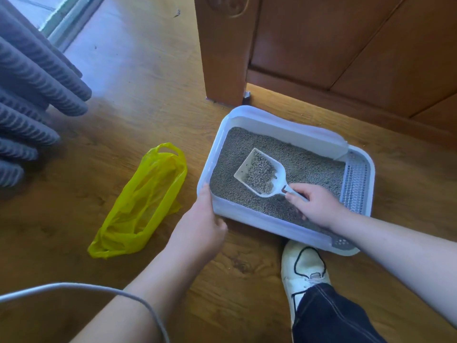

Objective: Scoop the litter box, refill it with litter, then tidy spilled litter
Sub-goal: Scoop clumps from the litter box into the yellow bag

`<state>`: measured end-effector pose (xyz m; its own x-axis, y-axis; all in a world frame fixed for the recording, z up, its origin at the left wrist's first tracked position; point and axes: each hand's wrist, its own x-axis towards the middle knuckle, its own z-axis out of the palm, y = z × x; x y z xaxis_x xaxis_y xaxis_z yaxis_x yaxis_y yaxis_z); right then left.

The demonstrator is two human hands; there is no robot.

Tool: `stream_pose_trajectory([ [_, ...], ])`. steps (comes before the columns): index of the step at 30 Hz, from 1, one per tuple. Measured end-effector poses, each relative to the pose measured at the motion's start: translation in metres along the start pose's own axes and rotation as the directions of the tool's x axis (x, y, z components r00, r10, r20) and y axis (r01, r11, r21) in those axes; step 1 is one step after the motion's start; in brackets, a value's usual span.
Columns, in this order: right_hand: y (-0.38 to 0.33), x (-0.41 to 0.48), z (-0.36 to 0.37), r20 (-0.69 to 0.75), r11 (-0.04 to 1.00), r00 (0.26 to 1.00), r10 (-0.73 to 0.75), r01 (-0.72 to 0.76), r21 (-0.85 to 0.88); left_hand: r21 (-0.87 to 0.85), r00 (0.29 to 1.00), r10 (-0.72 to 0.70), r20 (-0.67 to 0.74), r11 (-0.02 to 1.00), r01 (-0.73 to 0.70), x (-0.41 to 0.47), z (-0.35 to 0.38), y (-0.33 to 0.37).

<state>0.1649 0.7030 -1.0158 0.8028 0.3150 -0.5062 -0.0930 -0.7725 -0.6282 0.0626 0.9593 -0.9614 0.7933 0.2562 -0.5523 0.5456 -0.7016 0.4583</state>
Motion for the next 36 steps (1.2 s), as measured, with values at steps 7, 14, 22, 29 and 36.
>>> stream_pose_trajectory([
  [7, -0.006, -0.001, -0.010, -0.026, 0.998, 1.000, 0.000, -0.002, -0.064, 0.024, 1.000, -0.015, 0.020, 1.000, 0.014, 0.000, -0.002, 0.004],
  [14, -0.019, -0.004, -0.014, -0.009, 0.992, 1.000, 0.030, -0.031, -0.120, 0.021, 0.999, 0.002, 0.041, 1.000, -0.003, 0.000, -0.003, 0.000],
  [22, -0.079, -0.005, -0.017, -0.093, 0.977, 0.992, -0.084, 0.064, -0.202, -0.036, 0.997, 0.068, 0.043, 0.997, -0.067, -0.009, -0.023, -0.012],
  [29, -0.177, 0.018, 0.021, 0.057, 0.845, 0.956, -0.286, 0.280, -0.455, -0.006, 0.996, -0.088, -0.010, 0.996, 0.088, -0.017, -0.052, -0.054],
  [36, -0.225, 0.061, 0.088, 0.216, 0.504, 0.871, -0.442, 0.440, -0.743, -0.057, 0.971, -0.237, -0.035, 0.970, 0.235, -0.035, -0.080, -0.111],
])
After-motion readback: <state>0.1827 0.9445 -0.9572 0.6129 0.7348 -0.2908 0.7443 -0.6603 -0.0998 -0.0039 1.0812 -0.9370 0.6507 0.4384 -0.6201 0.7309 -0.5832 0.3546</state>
